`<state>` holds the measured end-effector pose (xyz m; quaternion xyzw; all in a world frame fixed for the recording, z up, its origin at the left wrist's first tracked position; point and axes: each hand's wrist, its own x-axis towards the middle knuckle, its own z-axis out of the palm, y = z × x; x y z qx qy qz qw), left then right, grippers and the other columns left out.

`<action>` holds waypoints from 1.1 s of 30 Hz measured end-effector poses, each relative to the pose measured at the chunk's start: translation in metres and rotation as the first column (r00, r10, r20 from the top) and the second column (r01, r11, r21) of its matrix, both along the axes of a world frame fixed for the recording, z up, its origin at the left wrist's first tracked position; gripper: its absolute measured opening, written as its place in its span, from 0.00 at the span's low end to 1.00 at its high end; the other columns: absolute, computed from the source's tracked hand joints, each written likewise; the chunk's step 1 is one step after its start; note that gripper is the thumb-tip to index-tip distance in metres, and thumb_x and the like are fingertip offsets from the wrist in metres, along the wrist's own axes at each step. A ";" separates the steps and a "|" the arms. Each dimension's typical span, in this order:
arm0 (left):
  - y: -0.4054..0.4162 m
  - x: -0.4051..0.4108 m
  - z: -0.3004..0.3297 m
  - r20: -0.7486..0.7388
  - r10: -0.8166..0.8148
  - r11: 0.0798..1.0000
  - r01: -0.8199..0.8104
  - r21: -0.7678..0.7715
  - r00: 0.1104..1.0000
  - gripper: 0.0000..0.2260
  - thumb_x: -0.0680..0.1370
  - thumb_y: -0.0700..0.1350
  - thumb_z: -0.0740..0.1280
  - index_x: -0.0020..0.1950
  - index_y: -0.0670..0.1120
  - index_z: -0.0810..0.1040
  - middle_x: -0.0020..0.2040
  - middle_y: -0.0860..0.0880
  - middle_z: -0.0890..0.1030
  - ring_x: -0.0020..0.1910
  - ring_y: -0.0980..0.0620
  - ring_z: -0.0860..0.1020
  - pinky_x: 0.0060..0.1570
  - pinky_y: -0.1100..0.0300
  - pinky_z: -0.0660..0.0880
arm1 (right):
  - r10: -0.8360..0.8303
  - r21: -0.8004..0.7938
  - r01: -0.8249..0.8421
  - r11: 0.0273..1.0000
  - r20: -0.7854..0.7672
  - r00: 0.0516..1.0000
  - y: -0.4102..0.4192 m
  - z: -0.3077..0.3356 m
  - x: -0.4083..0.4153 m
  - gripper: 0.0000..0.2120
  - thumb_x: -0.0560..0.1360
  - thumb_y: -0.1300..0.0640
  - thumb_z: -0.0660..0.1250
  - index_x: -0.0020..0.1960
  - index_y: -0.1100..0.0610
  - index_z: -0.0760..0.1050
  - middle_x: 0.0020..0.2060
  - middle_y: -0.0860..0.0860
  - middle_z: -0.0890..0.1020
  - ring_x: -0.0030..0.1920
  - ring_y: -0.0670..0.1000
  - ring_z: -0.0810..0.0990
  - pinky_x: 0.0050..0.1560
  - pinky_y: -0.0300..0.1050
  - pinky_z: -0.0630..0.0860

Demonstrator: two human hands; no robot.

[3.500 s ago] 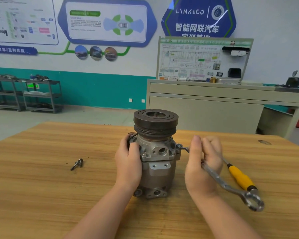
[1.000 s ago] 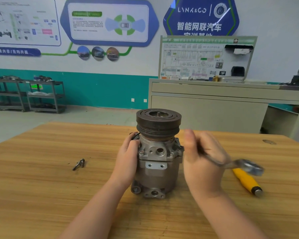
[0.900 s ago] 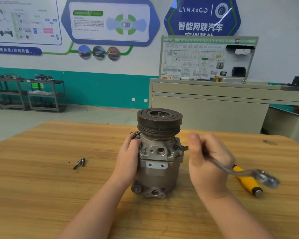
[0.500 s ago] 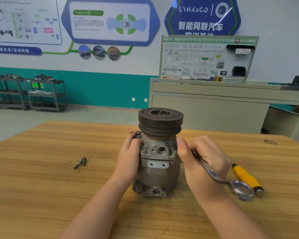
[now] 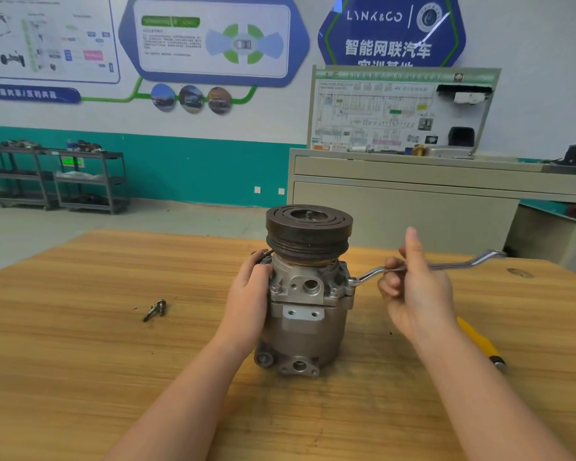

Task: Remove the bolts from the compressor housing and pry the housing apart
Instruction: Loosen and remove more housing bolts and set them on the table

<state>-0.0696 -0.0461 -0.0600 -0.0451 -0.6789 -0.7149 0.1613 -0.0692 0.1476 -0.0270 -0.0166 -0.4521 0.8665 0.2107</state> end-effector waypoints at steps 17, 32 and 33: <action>-0.001 -0.001 -0.001 0.010 -0.012 1.000 0.012 -0.005 1.000 0.14 0.83 0.46 0.56 0.67 0.56 0.71 0.54 0.63 0.77 0.48 0.72 0.75 0.39 0.76 0.70 | -0.084 0.467 0.537 0.703 -0.695 0.714 -0.010 -0.007 0.020 0.05 0.80 0.43 0.58 0.48 0.33 0.70 0.37 0.45 0.82 0.26 0.44 0.76 0.30 0.34 0.72; -0.002 -0.003 -0.003 -0.006 -0.011 1.000 0.011 -0.015 1.000 0.13 0.83 0.48 0.57 0.66 0.58 0.72 0.54 0.63 0.77 0.52 0.70 0.75 0.45 0.71 0.69 | -0.024 0.413 0.644 0.644 -0.830 0.557 -0.035 -0.030 0.021 0.17 0.84 0.49 0.52 0.43 0.56 0.71 0.36 0.49 0.75 0.32 0.42 0.72 0.36 0.31 0.69; -0.002 -0.002 -0.003 -0.001 -0.012 1.000 0.012 -0.013 1.000 0.13 0.83 0.48 0.57 0.65 0.59 0.71 0.54 0.64 0.77 0.50 0.73 0.75 0.43 0.72 0.68 | -0.124 0.325 0.526 0.786 -0.750 0.650 -0.037 -0.027 0.022 0.18 0.83 0.47 0.51 0.42 0.54 0.71 0.34 0.48 0.76 0.29 0.43 0.70 0.31 0.33 0.67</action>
